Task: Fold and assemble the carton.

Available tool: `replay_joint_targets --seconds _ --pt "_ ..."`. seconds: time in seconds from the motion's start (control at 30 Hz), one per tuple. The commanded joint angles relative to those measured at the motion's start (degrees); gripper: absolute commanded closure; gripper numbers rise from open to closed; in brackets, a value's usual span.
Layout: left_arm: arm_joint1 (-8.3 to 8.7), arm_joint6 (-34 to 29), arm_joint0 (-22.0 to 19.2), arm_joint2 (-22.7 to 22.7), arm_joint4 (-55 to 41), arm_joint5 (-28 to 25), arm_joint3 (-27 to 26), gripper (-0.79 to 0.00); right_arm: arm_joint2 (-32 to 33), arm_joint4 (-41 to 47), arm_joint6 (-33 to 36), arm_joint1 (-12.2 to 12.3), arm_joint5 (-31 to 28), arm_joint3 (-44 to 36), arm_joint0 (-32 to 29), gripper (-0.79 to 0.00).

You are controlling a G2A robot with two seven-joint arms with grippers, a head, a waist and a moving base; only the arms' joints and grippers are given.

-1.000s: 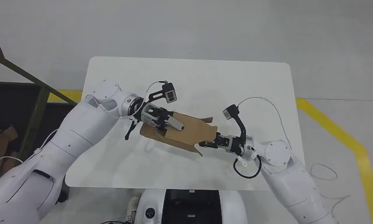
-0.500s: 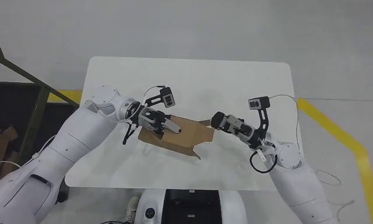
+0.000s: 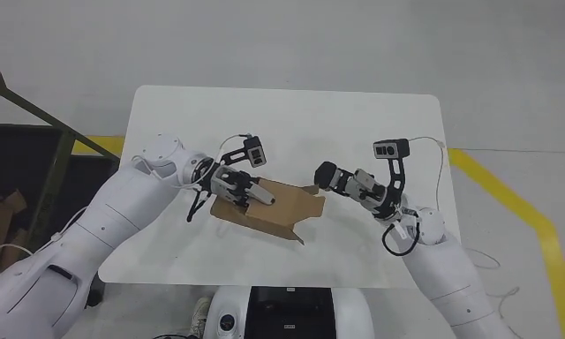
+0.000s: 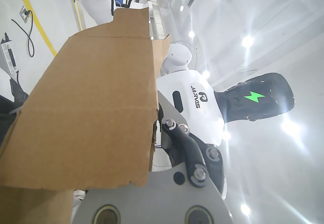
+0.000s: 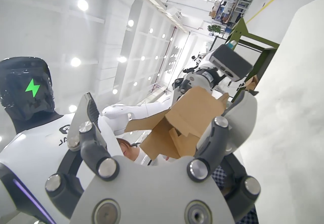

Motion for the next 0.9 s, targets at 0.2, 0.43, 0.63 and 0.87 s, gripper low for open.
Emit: replay_joint_targets --seconds 0.2,0.43,0.63,0.87 --pt "-1.32 0.00 -2.06 2.14 0.07 -0.64 4.68 0.000 0.70 3.60 3.88 -0.02 -0.86 0.04 -0.59 -0.785" --pt "-2.15 0.00 -2.85 3.50 -1.29 -0.85 5.93 0.000 1.14 4.72 5.20 -0.11 -0.68 -0.21 -0.66 -0.785" --pt "-2.23 0.00 -3.28 3.83 -1.40 -1.09 6.23 0.000 0.17 5.13 5.98 -0.52 -0.65 0.32 0.44 -0.785" --pt "-2.20 0.00 -3.82 4.03 -0.93 -1.26 6.26 0.000 0.70 5.86 6.13 -0.75 -1.55 1.42 0.86 -0.785"
